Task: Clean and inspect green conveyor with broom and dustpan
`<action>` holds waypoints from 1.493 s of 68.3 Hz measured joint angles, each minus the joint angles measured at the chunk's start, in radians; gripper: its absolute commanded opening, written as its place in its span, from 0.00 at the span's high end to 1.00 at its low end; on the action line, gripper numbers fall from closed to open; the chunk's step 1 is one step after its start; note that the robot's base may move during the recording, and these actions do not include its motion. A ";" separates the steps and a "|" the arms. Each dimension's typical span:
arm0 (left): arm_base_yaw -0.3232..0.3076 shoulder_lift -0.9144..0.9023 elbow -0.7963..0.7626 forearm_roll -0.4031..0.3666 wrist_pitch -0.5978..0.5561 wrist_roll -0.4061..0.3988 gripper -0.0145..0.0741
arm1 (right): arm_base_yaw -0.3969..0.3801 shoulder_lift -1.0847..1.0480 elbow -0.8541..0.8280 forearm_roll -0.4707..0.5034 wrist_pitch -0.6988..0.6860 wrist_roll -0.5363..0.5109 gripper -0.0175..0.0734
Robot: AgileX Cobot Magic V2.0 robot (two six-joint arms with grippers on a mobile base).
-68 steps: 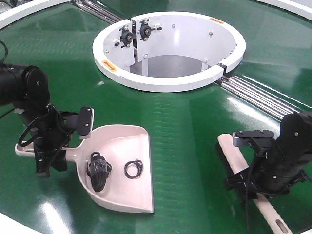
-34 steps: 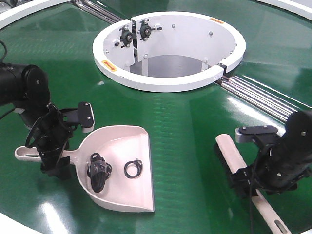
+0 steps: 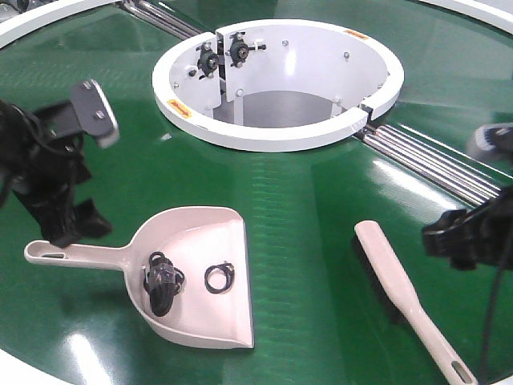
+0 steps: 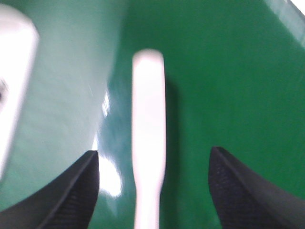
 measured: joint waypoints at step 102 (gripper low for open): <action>0.000 -1.121 1.128 -0.115 -0.924 -0.548 0.85 | 0.000 -0.875 0.701 -0.030 -0.655 -0.045 0.82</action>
